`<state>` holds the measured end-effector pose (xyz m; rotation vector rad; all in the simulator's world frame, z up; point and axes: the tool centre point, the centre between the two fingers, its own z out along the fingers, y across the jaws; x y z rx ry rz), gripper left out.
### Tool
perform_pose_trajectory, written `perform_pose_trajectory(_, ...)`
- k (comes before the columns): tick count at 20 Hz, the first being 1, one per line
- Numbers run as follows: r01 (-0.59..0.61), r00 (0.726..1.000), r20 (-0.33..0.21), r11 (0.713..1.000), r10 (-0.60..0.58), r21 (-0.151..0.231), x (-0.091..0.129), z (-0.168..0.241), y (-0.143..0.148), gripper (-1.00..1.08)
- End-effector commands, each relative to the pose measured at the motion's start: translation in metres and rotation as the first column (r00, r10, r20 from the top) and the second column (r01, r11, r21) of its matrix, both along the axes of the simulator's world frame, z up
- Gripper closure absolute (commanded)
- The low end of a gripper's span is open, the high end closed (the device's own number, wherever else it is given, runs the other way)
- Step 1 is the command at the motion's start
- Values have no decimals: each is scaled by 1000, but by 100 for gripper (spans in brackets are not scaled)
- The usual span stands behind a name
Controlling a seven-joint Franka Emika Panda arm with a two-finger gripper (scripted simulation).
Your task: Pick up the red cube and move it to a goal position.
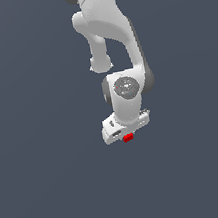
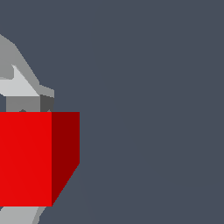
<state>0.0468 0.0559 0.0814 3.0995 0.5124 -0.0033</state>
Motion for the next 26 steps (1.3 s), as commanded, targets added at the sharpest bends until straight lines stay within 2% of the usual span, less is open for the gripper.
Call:
perform_pose_trajectory(1,1,1000,2,1000,-1,0,-8,21,-12,108)
perform_pose_trajectory(16,0,1000,2,1000,0,1,-57,147,-85,108)
perform_pose_trajectory(26,0,1000,2,1000,0,1,-69,186,-107,108)
